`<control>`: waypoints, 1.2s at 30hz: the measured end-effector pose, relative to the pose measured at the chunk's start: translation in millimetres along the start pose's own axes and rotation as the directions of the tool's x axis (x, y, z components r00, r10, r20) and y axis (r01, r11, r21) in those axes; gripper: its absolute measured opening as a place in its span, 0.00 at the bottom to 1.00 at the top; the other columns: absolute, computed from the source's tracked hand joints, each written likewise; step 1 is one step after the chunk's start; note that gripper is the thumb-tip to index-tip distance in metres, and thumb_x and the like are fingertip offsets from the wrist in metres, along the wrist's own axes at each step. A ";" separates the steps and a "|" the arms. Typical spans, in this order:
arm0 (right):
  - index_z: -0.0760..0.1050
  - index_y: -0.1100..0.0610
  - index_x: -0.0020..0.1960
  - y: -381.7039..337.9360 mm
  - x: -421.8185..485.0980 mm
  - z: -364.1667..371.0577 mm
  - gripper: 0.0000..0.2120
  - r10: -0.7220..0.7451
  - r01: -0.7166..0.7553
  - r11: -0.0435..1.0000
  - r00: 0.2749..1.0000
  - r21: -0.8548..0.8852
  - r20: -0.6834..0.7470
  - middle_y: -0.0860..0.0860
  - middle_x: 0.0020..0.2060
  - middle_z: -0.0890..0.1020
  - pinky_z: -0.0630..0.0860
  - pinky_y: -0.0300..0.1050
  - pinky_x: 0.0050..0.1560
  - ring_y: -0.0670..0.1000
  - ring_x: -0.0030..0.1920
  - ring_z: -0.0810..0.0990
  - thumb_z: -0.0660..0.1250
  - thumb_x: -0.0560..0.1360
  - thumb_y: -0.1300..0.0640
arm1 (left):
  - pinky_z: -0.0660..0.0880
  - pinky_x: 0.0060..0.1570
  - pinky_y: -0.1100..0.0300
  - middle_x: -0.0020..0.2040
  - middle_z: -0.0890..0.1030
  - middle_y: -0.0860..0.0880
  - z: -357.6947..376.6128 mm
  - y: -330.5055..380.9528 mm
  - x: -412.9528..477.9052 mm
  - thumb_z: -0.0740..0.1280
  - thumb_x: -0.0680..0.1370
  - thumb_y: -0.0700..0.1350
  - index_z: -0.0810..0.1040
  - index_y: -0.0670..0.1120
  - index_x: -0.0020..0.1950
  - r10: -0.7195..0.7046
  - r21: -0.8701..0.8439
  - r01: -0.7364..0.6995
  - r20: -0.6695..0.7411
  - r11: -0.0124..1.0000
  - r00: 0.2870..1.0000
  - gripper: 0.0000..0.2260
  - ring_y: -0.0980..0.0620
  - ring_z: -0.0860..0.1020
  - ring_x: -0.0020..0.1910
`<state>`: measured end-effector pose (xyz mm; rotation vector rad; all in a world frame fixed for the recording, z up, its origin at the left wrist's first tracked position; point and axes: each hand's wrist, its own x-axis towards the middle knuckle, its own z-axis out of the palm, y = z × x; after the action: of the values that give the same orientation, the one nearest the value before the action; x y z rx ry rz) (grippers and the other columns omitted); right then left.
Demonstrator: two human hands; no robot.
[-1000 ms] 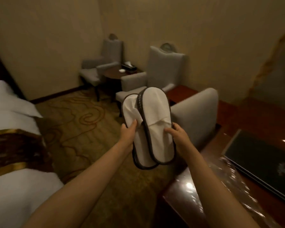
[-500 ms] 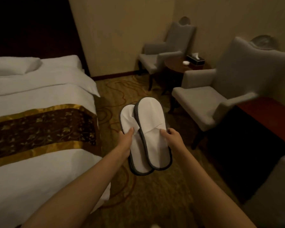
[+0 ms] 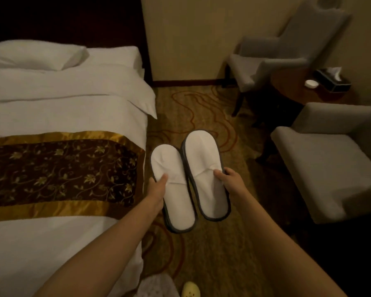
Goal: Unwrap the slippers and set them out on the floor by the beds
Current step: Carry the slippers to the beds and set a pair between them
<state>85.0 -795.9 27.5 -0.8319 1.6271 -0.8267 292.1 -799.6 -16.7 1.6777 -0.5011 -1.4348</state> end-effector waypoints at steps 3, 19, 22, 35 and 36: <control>0.75 0.58 0.53 -15.9 59.8 14.5 0.10 0.015 -0.013 0.999 0.998 -0.040 0.064 0.49 0.40 0.78 0.73 0.39 0.33 0.47 0.38 0.77 0.66 0.76 0.54 | 0.73 0.62 0.45 0.69 0.69 0.40 5.8 18.3 44.1 0.62 0.79 0.49 0.58 0.44 0.74 -0.030 -0.053 0.028 -0.033 0.998 0.999 0.26 0.40 0.72 0.64; 0.72 0.61 0.63 -110.8 366.0 109.7 0.18 0.190 -0.100 0.958 0.922 -0.267 0.338 0.58 0.56 0.79 0.78 0.52 0.49 0.57 0.51 0.79 0.66 0.76 0.55 | 0.75 0.58 0.47 0.64 0.75 0.44 40.4 99.1 281.0 0.65 0.78 0.48 0.65 0.45 0.72 -0.223 -0.320 0.164 -0.156 0.933 0.962 0.24 0.43 0.76 0.59; 0.72 0.61 0.63 -125.1 411.2 129.3 0.18 0.200 -0.054 0.934 0.899 -0.354 0.390 0.60 0.58 0.78 0.77 0.59 0.58 0.61 0.56 0.78 0.66 0.76 0.55 | 0.76 0.54 0.48 0.64 0.75 0.43 44.9 100.8 307.6 0.65 0.78 0.48 0.65 0.47 0.72 -0.268 -0.399 0.170 -0.204 0.901 0.942 0.23 0.44 0.76 0.56; 0.71 0.59 0.65 -90.5 567.7 210.1 0.19 0.334 0.250 0.737 0.673 -0.628 0.660 0.59 0.58 0.77 0.76 0.60 0.58 0.60 0.57 0.77 0.64 0.77 0.53 | 0.71 0.62 0.38 0.70 0.70 0.39 81.2 2.9 385.5 0.64 0.79 0.46 0.60 0.45 0.74 -0.526 -0.721 0.080 -0.420 0.688 0.739 0.26 0.37 0.73 0.64; 0.70 0.58 0.65 -78.7 577.9 213.8 0.19 0.352 0.251 0.727 0.663 -0.639 0.660 0.58 0.59 0.77 0.77 0.60 0.57 0.59 0.56 0.77 0.64 0.76 0.52 | 0.71 0.62 0.38 0.69 0.70 0.39 84.0 -10.6 390.3 0.63 0.79 0.45 0.61 0.45 0.74 -0.556 -0.758 0.065 -0.415 0.649 0.720 0.25 0.37 0.73 0.64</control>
<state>200.3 -1349.9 -228.7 -1.4117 1.1288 0.2805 312.8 -1117.6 -257.5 1.4824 0.7210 -0.9867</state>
